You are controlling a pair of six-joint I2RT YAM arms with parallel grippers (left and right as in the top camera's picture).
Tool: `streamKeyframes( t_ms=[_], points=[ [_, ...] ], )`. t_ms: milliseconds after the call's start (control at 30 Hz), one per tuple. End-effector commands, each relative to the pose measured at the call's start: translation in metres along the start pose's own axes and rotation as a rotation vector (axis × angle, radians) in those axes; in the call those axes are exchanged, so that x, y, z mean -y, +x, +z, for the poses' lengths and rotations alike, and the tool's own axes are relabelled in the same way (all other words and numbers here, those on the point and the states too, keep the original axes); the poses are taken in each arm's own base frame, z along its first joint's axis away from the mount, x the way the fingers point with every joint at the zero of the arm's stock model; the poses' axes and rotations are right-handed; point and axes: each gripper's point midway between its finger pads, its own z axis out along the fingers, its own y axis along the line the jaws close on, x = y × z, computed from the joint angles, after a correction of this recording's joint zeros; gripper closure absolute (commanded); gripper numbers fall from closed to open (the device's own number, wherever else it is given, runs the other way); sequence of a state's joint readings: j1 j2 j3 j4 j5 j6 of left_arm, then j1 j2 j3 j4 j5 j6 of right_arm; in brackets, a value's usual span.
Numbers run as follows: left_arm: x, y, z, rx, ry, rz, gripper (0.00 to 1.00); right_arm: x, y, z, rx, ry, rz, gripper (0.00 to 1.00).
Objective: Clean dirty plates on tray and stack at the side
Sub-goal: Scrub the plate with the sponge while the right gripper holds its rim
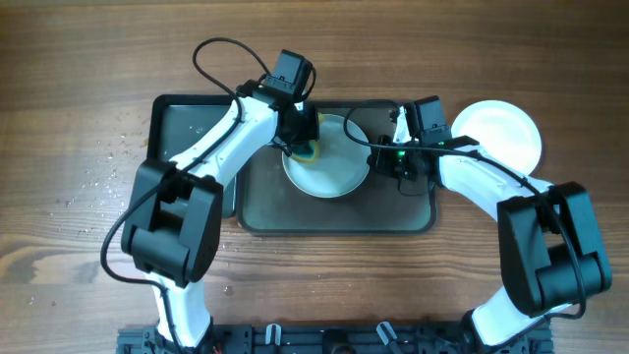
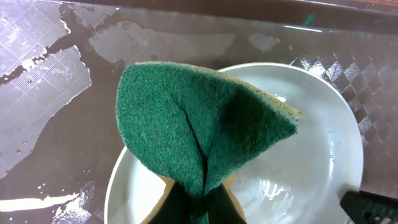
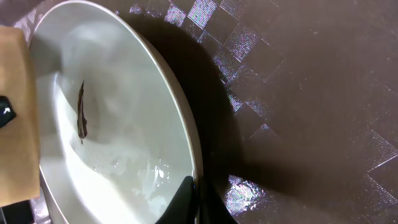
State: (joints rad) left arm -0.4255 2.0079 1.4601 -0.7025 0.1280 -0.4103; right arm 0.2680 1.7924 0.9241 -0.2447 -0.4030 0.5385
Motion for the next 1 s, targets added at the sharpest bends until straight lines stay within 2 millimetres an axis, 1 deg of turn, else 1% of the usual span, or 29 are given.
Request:
streamKeyframes(
  t_ms=[0,133,233,367,500,567,733,833,967],
  points=[
    [0.004,0.004,0.013,-0.020,-0.004,-0.005,0.96,0.004,0.003,0.006,-0.012,0.013,0.014,0.96],
    [0.007,0.012,0.035,-0.047,-0.012,0.011,0.96,0.004,0.003,0.006,-0.012,0.013,0.014,0.96],
    [0.002,0.018,0.055,-0.075,-0.028,-0.006,0.96,0.004,0.003,0.006,-0.012,0.013,0.014,0.96],
    [-0.009,0.032,0.082,-0.131,-0.059,-0.033,0.96,0.004,0.003,0.006,-0.012,0.013,0.014,0.96],
    [-0.007,0.054,0.102,-0.204,-0.056,-0.024,0.96,0.004,0.003,0.006,-0.012,0.013,0.014,0.96],
    [-0.005,0.059,0.106,-0.215,-0.058,-0.015,0.96,0.004,0.003,0.006,-0.012,0.013,0.013,0.96],
    [0.001,0.064,0.107,-0.222,-0.059,0.003,0.96,0.004,0.003,0.006,-0.012,0.013,0.013,0.96],
    [-0.004,0.067,0.105,-0.231,-0.087,0.004,0.96,0.004,0.003,0.006,-0.012,0.013,0.014,0.96],
    [-0.012,0.078,0.101,-0.275,-0.119,0.008,0.96,0.004,0.003,0.006,-0.011,0.013,0.013,0.96]
  ],
)
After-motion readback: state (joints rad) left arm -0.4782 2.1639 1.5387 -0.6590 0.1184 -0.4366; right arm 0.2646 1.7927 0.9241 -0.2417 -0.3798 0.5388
